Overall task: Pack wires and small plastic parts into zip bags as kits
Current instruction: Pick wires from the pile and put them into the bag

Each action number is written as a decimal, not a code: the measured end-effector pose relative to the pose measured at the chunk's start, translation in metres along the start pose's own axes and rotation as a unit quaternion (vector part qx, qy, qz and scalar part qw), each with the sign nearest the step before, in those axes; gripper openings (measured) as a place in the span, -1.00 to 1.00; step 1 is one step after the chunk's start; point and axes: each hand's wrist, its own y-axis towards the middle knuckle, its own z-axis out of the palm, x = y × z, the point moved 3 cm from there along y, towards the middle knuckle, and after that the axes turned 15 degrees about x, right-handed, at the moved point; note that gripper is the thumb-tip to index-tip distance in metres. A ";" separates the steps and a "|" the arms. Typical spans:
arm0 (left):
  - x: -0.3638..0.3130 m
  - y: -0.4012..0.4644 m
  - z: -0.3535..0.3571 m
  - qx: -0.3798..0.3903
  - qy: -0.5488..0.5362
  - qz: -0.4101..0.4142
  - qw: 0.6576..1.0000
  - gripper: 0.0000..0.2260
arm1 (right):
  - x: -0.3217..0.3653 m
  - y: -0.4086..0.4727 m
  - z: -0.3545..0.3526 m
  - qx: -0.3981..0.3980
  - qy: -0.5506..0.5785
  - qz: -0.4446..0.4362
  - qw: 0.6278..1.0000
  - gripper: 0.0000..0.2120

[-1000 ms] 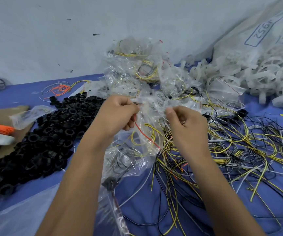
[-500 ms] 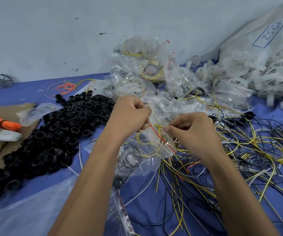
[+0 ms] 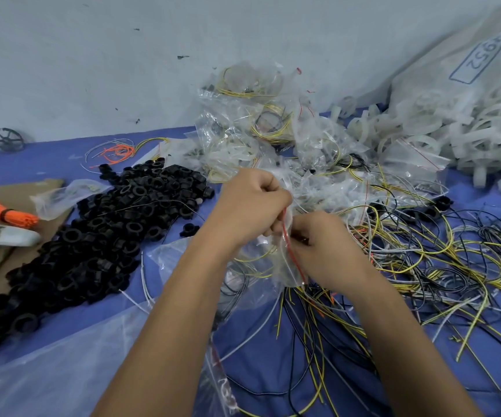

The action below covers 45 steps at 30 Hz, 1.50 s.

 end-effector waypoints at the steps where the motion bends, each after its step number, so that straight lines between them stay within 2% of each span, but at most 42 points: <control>1: -0.001 0.000 0.004 0.003 -0.002 0.004 1.000 -0.81 | 0.000 0.000 0.002 0.009 0.027 0.002 1.000 -0.74; 3: -0.003 0.001 0.010 0.009 -0.002 0.009 1.000 -0.82 | 0.003 0.000 0.002 -0.017 0.081 -0.008 0.997 -0.69; 6: -0.007 0.001 0.015 0.018 -0.004 0.016 1.000 -0.86 | -0.001 0.001 -0.002 -0.092 -0.020 -0.002 0.996 -0.57; 8: -0.008 0.000 0.017 0.022 -0.005 0.017 1.000 -0.86 | -0.004 0.005 0.002 -0.060 -0.104 0.012 0.993 -0.58; 10: -0.008 0.000 0.019 0.023 0.004 0.012 1.000 -0.81 | -0.007 0.008 0.010 -0.017 -0.137 0.009 0.990 -0.65; 12: -0.007 0.001 0.023 0.025 0.011 0.006 1.000 -0.78 | -0.009 0.010 0.015 -0.024 -0.123 -0.002 0.992 -0.68; 15: -0.006 0.002 0.026 0.025 0.018 0.002 1.000 -0.80 | -0.015 0.011 0.019 -0.035 -0.180 0.056 0.982 -0.55; 17: -0.005 0.003 0.026 0.023 0.021 0.003 1.000 -0.82 | -0.020 0.011 0.020 -0.036 -0.186 0.108 0.976 -0.56; 20: -0.003 0.003 0.024 0.014 0.022 -0.001 1.000 -0.84 | -0.015 0.007 0.017 -0.034 -0.166 0.114 0.979 -0.61; 22: -0.002 0.003 0.022 0.007 0.021 -0.003 1.000 -0.84 | -0.013 0.005 0.013 -0.031 -0.109 0.097 0.989 -0.70; 24: -0.003 0.002 0.021 0.006 0.022 -0.002 1.000 -0.80 | -0.009 0.004 0.012 -0.003 0.028 0.062 0.998 -0.83; 27: -0.005 0.002 0.020 0.006 0.011 0.002 1.000 -0.77 | 0.004 0.001 0.018 0.031 0.273 0.013 0.962 -0.92; 29: -0.007 0.002 0.022 0.010 0.011 0.006 1.000 -0.75 | 0.008 0.001 0.022 0.036 0.345 -0.008 0.938 -0.89; 31: -0.009 0.001 0.025 0.020 -0.002 0.010 1.000 -0.74 | 0.009 0.003 0.023 0.041 0.361 -0.017 0.932 -0.77; 33: -0.010 0.000 0.027 0.035 -0.029 0.016 0.999 -0.74 | 0.004 0.002 0.021 0.034 0.295 -0.016 0.955 -0.69; 36: -0.012 -0.001 0.028 0.053 -0.077 0.024 0.995 -0.75 | -0.003 0.002 0.014 -0.021 0.140 -0.021 0.990 -0.88; 38: -0.012 -0.001 0.025 0.049 -0.101 0.026 0.993 -0.73 | -0.005 0.002 0.010 -0.023 0.084 -0.030 0.996 -0.84; 40: -0.012 -0.002 0.020 0.031 -0.118 0.020 0.992 -0.72 | -0.001 0.002 0.009 0.011 0.174 -0.040 0.984 -0.88; 42: -0.011 -0.003 0.015 0.010 -0.127 0.013 0.992 -0.72 | -0.001 0.003 0.008 0.031 0.307 -0.028 0.951 -0.89; 45: -0.011 -0.003 0.010 -0.008 -0.127 0.014 0.992 -0.72 | -0.008 0.002 0.006 0.042 0.380 0.007 0.924 -0.72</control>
